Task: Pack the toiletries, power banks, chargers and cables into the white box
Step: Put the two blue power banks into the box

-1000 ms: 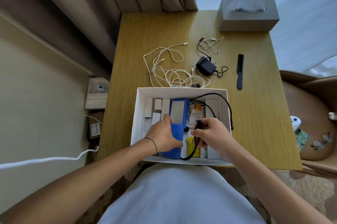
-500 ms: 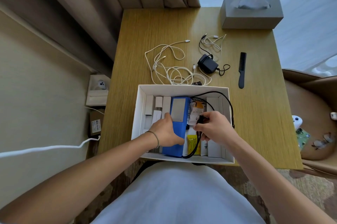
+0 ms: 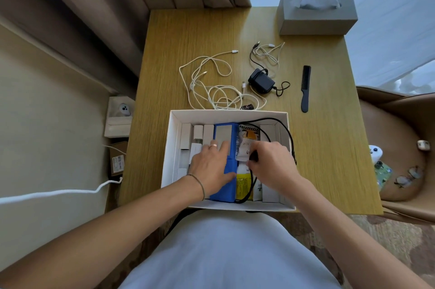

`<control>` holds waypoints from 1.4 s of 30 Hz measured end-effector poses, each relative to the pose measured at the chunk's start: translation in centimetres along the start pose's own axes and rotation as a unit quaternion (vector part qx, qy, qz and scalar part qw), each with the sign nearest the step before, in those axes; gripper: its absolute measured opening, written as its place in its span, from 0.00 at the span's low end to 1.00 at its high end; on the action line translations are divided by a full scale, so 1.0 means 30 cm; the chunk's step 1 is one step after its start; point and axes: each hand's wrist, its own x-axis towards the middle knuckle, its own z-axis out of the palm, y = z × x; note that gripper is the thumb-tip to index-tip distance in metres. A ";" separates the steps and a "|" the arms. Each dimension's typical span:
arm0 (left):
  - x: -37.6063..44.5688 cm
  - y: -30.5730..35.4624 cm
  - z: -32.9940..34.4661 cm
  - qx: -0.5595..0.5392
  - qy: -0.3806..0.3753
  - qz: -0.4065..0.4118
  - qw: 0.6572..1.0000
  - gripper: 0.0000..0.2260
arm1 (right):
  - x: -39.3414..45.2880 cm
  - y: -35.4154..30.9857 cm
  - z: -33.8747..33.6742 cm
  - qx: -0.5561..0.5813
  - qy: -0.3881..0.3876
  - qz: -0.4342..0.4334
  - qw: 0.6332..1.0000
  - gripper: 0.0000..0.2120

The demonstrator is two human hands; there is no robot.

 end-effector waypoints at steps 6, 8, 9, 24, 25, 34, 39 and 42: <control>0.073 0.079 -0.031 -0.256 -0.109 0.030 0.960 0.08 | 0.037 0.006 -0.021 -0.005 0.003 -0.037 0.999 0.14; 0.092 0.110 -0.015 -0.276 -0.193 0.003 0.942 0.12 | 0.038 0.000 -0.042 0.025 0.005 -0.043 0.999 0.16; 0.105 0.120 -0.007 -0.265 -0.208 -0.002 0.942 0.15 | 0.033 -0.002 -0.059 0.044 0.028 -0.053 0.997 0.16; 0.166 0.183 0.051 -0.058 -0.114 0.022 0.991 0.07 | -0.024 0.119 -0.172 -0.164 0.083 0.082 0.980 0.21; 0.162 0.180 0.050 -0.061 -0.110 0.025 0.992 0.09 | -0.027 0.114 -0.179 -0.173 0.074 0.088 0.978 0.22; 0.151 0.108 0.013 -0.215 -0.117 -0.016 0.970 0.13 | 0.000 -0.023 -0.120 -0.170 -0.021 0.097 0.980 0.10; 0.149 0.026 -0.028 -0.223 -0.073 -0.022 0.972 0.07 | 0.049 -0.083 -0.063 -0.267 -0.135 0.084 0.950 0.07; 0.143 0.003 -0.050 -0.225 -0.064 -0.009 0.972 0.07 | 0.084 -0.087 -0.045 -0.259 -0.151 0.078 0.951 0.08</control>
